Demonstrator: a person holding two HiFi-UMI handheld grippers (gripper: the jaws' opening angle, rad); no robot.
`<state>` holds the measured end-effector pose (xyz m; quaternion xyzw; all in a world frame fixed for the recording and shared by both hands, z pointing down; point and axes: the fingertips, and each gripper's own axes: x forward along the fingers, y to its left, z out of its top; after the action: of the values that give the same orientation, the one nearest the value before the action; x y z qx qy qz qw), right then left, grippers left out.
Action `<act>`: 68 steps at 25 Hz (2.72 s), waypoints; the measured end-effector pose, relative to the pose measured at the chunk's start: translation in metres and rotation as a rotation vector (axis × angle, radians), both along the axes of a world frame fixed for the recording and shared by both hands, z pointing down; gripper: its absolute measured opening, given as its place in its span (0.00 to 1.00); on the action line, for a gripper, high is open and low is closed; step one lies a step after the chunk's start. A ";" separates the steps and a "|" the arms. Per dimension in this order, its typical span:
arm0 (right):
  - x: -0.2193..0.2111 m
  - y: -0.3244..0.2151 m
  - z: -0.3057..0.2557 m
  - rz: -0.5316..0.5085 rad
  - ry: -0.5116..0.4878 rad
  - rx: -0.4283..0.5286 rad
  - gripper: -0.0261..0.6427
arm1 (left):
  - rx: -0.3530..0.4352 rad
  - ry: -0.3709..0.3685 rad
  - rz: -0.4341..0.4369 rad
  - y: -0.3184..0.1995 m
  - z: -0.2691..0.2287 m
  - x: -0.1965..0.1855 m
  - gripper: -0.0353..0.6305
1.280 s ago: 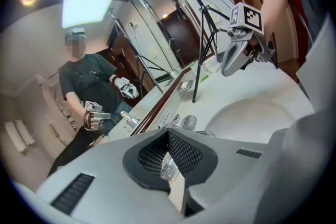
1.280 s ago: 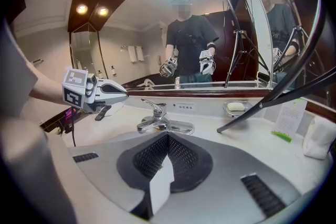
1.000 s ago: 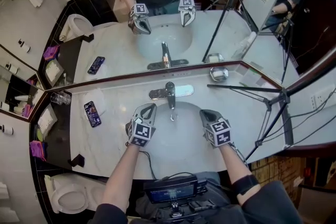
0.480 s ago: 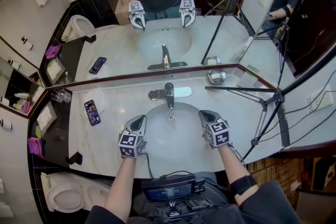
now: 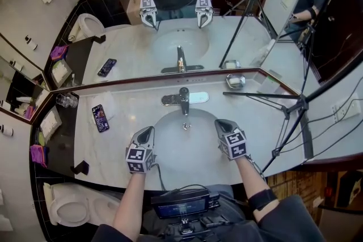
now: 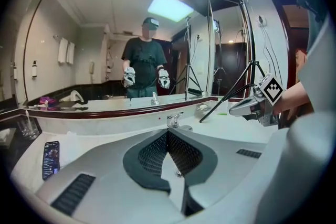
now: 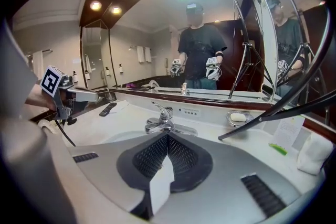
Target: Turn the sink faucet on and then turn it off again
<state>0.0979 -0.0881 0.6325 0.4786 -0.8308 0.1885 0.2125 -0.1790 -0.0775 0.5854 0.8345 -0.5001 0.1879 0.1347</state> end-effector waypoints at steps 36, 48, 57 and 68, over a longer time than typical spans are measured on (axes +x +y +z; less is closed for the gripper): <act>-0.143 -0.157 0.053 -0.696 0.650 0.357 0.29 | -0.013 -0.056 -0.004 -0.027 0.004 -0.006 0.06; -0.149 -0.151 0.058 -0.822 0.817 0.490 0.21 | -0.046 -0.046 0.017 -0.021 0.017 0.003 0.06; -0.147 -0.143 0.069 -0.857 0.892 0.531 0.19 | -0.035 -0.045 0.005 -0.031 0.016 0.005 0.06; -0.147 -0.127 0.075 -0.862 0.918 0.566 0.18 | -0.041 -0.043 0.013 -0.033 0.022 0.006 0.06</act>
<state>-0.0490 -0.2148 0.7073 0.1742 -0.7900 -0.3587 0.4656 -0.1735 -0.1105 0.6071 0.8306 -0.4934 0.2170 0.1400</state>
